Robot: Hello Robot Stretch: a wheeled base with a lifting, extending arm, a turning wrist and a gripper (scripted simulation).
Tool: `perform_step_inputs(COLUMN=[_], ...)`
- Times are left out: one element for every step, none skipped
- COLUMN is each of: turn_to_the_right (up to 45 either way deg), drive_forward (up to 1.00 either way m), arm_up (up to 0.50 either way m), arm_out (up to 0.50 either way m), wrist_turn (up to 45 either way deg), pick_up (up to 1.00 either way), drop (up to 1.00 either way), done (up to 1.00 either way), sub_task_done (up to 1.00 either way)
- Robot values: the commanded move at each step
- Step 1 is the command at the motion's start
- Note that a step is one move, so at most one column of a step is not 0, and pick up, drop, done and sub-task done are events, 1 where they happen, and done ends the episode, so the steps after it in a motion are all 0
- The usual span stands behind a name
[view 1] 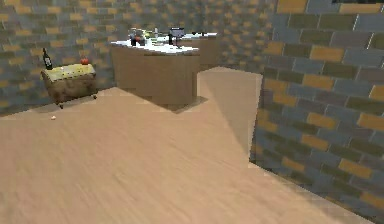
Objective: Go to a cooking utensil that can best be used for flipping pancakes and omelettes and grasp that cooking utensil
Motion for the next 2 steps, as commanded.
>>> perform_step_inputs(turn_to_the_right=[3.0,0.0], drive_forward=[0.0,1.0], arm_up=[0.0,0.0], arm_out=[0.0,0.0], wrist_turn=[0.0,0.0], pick_up=[0.0,0.0], drop=[0.0,0.0], done=[0.0,0.0], sub_task_done=[0.0,0.0])
